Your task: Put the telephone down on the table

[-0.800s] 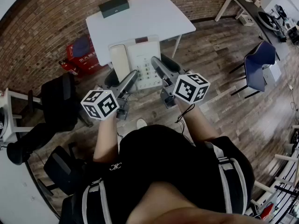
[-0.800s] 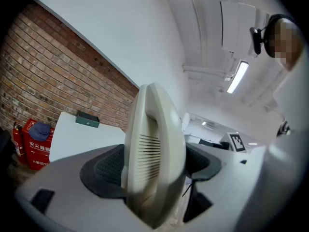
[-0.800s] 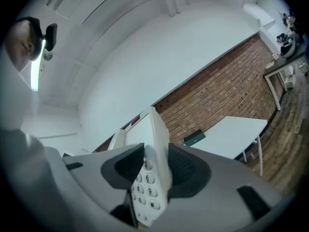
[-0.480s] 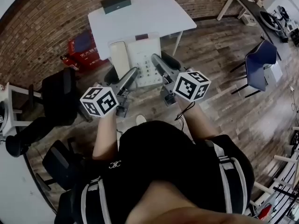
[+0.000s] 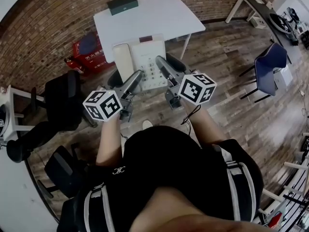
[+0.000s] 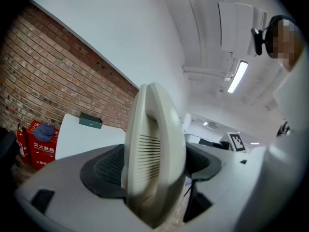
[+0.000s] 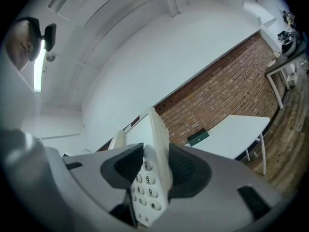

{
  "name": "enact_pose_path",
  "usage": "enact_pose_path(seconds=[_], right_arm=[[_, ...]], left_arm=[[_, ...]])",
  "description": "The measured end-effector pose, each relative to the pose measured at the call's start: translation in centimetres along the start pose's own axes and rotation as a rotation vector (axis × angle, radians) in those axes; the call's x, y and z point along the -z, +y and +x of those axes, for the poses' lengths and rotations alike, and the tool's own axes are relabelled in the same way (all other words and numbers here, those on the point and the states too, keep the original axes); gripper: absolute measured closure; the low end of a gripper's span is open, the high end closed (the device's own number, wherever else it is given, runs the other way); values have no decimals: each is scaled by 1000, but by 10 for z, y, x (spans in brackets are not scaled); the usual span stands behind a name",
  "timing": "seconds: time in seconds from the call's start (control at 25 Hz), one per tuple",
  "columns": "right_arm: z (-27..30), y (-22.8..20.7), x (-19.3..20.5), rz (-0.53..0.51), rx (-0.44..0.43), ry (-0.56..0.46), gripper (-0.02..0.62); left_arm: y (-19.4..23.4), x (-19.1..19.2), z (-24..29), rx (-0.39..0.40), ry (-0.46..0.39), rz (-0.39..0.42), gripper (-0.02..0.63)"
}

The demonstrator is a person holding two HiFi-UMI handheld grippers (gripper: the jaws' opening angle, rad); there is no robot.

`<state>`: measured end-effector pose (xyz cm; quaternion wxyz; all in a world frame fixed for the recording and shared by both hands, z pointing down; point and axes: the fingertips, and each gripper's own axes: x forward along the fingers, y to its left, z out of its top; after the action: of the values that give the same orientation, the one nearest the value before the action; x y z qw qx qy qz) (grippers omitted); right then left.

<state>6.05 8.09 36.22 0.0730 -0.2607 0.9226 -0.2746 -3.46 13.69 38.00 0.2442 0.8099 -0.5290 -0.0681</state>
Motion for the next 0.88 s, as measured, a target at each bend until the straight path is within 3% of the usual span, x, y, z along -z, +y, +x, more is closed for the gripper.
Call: enact_pose_path(seconds=[0.48,0.88], right_arm=[[52,12,13,9,20,0,445],[71,9,6,-8,52,-41,443]], left_arm=[[52,-20,-11,19,-1,-5,233],[69,-34,1,68,10,17,233]])
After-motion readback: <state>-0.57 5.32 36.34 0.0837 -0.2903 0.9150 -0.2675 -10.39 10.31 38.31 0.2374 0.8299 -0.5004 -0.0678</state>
